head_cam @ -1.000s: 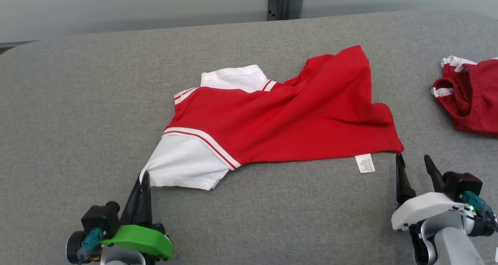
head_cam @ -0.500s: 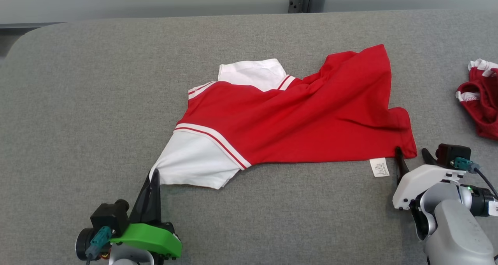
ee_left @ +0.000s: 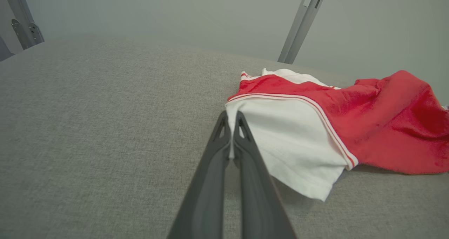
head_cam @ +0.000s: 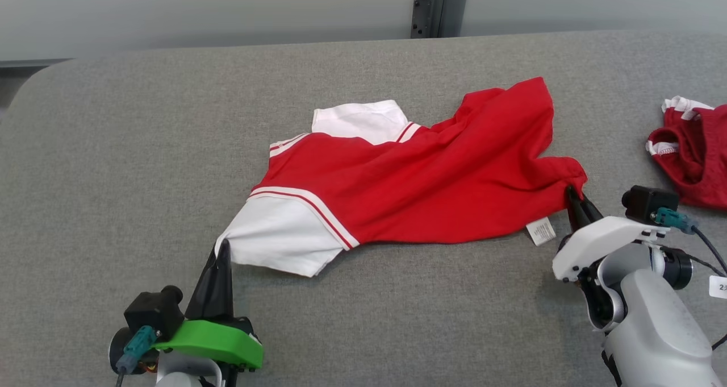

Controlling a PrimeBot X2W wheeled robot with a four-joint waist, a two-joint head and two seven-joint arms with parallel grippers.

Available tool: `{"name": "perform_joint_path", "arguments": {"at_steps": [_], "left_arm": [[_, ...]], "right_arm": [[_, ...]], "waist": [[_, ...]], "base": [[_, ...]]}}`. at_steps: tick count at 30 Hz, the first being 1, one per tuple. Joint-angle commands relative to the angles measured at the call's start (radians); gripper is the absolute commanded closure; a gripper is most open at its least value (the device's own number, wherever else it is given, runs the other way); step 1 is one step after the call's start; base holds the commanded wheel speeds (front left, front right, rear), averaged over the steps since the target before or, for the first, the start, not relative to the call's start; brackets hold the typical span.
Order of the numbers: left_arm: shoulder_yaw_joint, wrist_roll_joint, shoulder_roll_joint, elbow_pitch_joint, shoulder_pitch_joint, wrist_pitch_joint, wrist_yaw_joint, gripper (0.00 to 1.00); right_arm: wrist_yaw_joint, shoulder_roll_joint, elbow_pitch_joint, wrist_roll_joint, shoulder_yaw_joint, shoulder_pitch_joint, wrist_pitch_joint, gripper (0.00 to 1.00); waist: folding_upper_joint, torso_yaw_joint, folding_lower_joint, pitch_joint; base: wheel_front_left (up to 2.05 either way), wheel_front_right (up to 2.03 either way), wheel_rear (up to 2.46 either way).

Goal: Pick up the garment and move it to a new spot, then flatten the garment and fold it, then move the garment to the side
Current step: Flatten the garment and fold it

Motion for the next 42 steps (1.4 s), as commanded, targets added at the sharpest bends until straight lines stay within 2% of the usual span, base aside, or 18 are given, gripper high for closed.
{"name": "perform_joint_path", "arguments": {"at_steps": [1, 8, 15, 20, 29, 32, 35, 39, 42], "left_arm": [[0.007, -0.018, 0.0, -0.009, -0.013, 0.002, -0.009, 1.0], [0.034, -0.171, -0.007, -0.124, -0.033, 0.04, -0.043, 1.0], [0.062, -0.302, 0.0, -0.364, -0.045, 0.114, -0.052, 1.0], [0.09, -0.369, 0.016, -0.591, -0.064, 0.194, -0.031, 1.0], [0.119, -0.373, 0.107, -0.939, -0.213, 0.372, 0.03, 1.0], [0.112, -0.368, 0.135, -0.992, -0.285, 0.435, 0.049, 1.0], [0.103, -0.365, 0.154, -0.988, -0.345, 0.483, 0.059, 1.0], [0.091, -0.379, 0.163, -0.925, -0.418, 0.526, 0.07, 1.0], [0.094, -0.397, 0.164, -0.825, -0.491, 0.544, 0.069, 1.0]], "right_arm": [[0.0, -0.015, -0.041, 0.038, 0.017, 0.014, 0.004, 1.0], [0.0, -0.077, -0.308, 0.181, 0.066, 0.088, 0.025, 1.0], [0.0, -0.099, -0.619, 0.293, 0.022, 0.176, 0.097, 1.0], [0.0, -0.086, -0.862, 0.362, -0.047, 0.228, 0.159, 1.0], [0.0, -0.039, -1.206, 0.422, -0.196, 0.252, 0.289, 1.0], [0.0, -0.025, -1.264, 0.412, -0.225, 0.235, 0.336, 1.0], [0.0, -0.012, -1.271, 0.407, -0.234, 0.213, 0.375, 1.0], [0.0, 0.005, -1.22, 0.421, -0.215, 0.15, 0.42, 1.0], [0.0, 0.009, -1.124, 0.406, -0.186, 0.042, 0.434, 1.0]], "waist": [[0.0, -0.02, 0.0, -0.03], [0.0, -0.053, 0.0, -0.098], [0.0, -0.085, 0.0, -0.17], [0.0, -0.1, 0.0, -0.195], [0.0, -0.114, 0.0, -0.192], [0.0, -0.113, 0.0, -0.175], [0.0, -0.111, 0.0, -0.152], [0.0, -0.108, 0.0, -0.075], [0.0, -0.108, 0.0, 0.002]], "base": [[0.0, 0.0, 0.0], [0.0, 0.0, 0.0], [0.0, 0.0, 0.0], [0.0, 0.0, 0.0], [0.0, 0.0, 0.0], [0.0, 0.0, 0.0], [0.0, 0.0, 0.0], [0.0, 0.0, 0.0], [0.0, 0.0, 0.0]]}}
